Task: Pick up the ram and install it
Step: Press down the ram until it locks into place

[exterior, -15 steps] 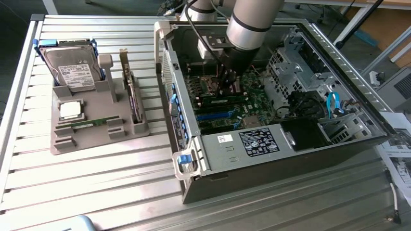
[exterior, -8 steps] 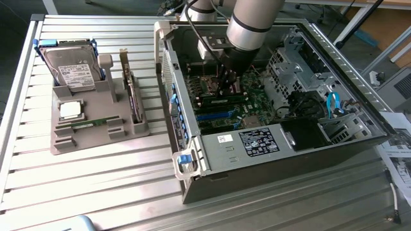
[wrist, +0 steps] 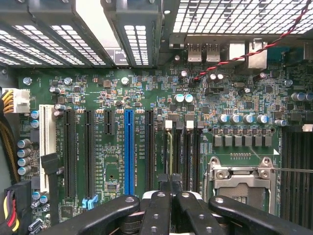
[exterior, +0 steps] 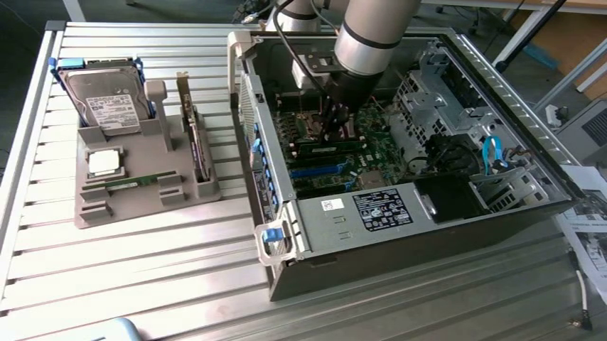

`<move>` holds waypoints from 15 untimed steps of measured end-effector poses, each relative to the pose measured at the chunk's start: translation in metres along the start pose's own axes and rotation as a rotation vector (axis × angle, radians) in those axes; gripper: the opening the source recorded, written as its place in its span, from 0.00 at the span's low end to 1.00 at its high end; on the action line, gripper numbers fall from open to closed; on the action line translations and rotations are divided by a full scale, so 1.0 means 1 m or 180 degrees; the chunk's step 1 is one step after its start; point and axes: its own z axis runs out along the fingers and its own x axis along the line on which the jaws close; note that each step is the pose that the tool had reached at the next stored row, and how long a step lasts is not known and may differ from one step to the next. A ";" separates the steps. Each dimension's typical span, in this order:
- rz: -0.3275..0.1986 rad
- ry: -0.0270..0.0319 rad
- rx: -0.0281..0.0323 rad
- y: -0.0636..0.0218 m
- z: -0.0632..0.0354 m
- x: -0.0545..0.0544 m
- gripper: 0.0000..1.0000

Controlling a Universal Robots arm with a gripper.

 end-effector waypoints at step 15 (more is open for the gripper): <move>0.0000 -0.0001 0.0000 -0.0001 0.0027 0.000 0.10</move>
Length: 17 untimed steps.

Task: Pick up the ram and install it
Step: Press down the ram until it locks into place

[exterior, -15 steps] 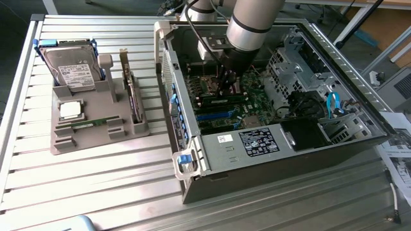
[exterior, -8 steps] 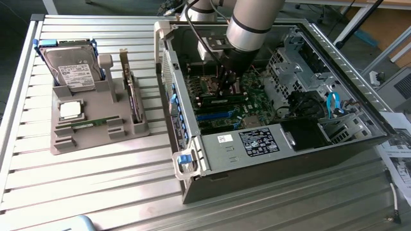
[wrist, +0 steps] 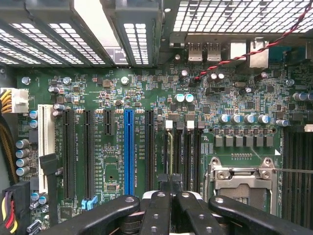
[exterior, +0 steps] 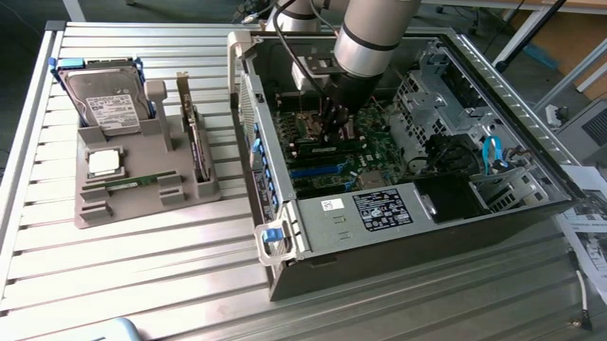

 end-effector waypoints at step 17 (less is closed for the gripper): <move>0.0000 0.0000 0.0000 0.0000 0.0019 0.002 0.10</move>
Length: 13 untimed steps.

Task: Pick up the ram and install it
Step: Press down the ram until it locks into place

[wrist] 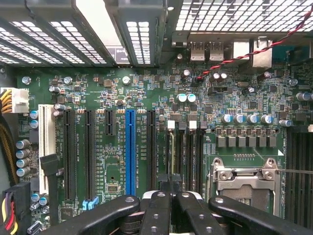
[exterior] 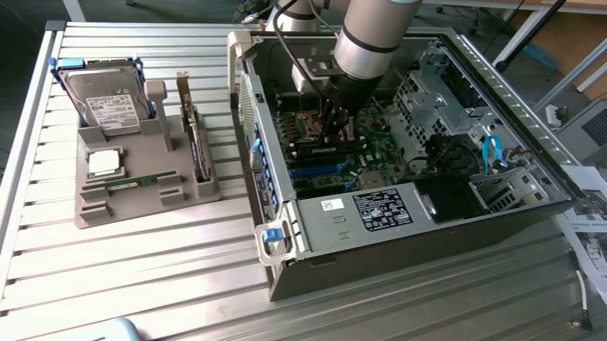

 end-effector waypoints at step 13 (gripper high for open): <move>0.0000 0.0000 0.0000 0.0000 0.0008 0.000 0.10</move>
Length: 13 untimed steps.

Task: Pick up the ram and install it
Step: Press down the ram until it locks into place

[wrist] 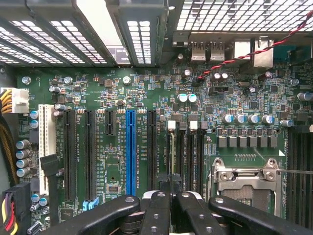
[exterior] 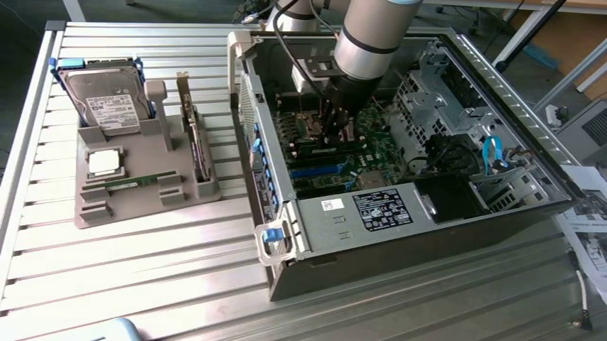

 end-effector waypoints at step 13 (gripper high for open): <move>0.0000 0.0000 0.0000 -0.0001 0.0026 0.000 0.10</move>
